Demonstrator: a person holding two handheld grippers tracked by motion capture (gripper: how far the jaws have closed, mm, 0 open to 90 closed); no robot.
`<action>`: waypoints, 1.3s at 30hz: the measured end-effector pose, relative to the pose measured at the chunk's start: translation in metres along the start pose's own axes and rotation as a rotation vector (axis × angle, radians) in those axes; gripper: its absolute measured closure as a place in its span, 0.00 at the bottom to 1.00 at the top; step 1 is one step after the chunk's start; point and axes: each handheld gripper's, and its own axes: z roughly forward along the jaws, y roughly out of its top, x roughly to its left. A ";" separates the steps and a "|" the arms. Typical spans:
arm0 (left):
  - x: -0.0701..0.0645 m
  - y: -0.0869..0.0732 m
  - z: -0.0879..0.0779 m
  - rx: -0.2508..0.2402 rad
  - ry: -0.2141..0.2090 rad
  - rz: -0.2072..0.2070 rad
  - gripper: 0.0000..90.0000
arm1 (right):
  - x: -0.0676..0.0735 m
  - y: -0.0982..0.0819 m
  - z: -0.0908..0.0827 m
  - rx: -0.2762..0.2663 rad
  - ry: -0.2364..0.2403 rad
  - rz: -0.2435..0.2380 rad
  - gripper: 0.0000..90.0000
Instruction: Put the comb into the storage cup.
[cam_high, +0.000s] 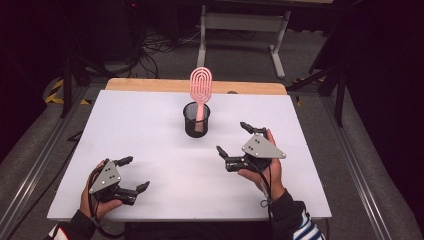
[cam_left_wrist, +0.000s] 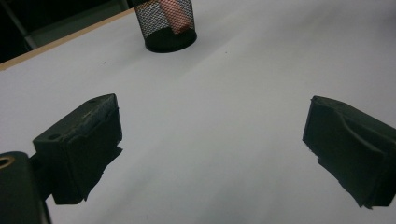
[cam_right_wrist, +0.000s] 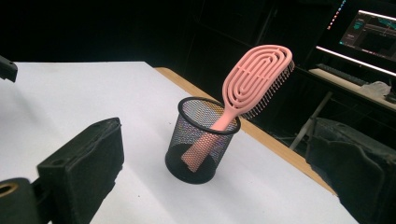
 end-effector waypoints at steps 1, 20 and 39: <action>0.000 0.000 0.000 -0.001 -0.001 -0.001 0.06 | 0.000 0.000 0.000 0.002 0.001 -0.003 0.05; 0.000 0.000 0.000 0.002 -0.003 0.001 0.06 | 0.002 -0.007 -0.015 -0.002 -0.013 -0.020 0.05; 0.001 0.000 0.000 0.000 -0.003 -0.001 0.06 | 0.004 -0.019 -0.029 0.011 -0.012 -0.037 0.05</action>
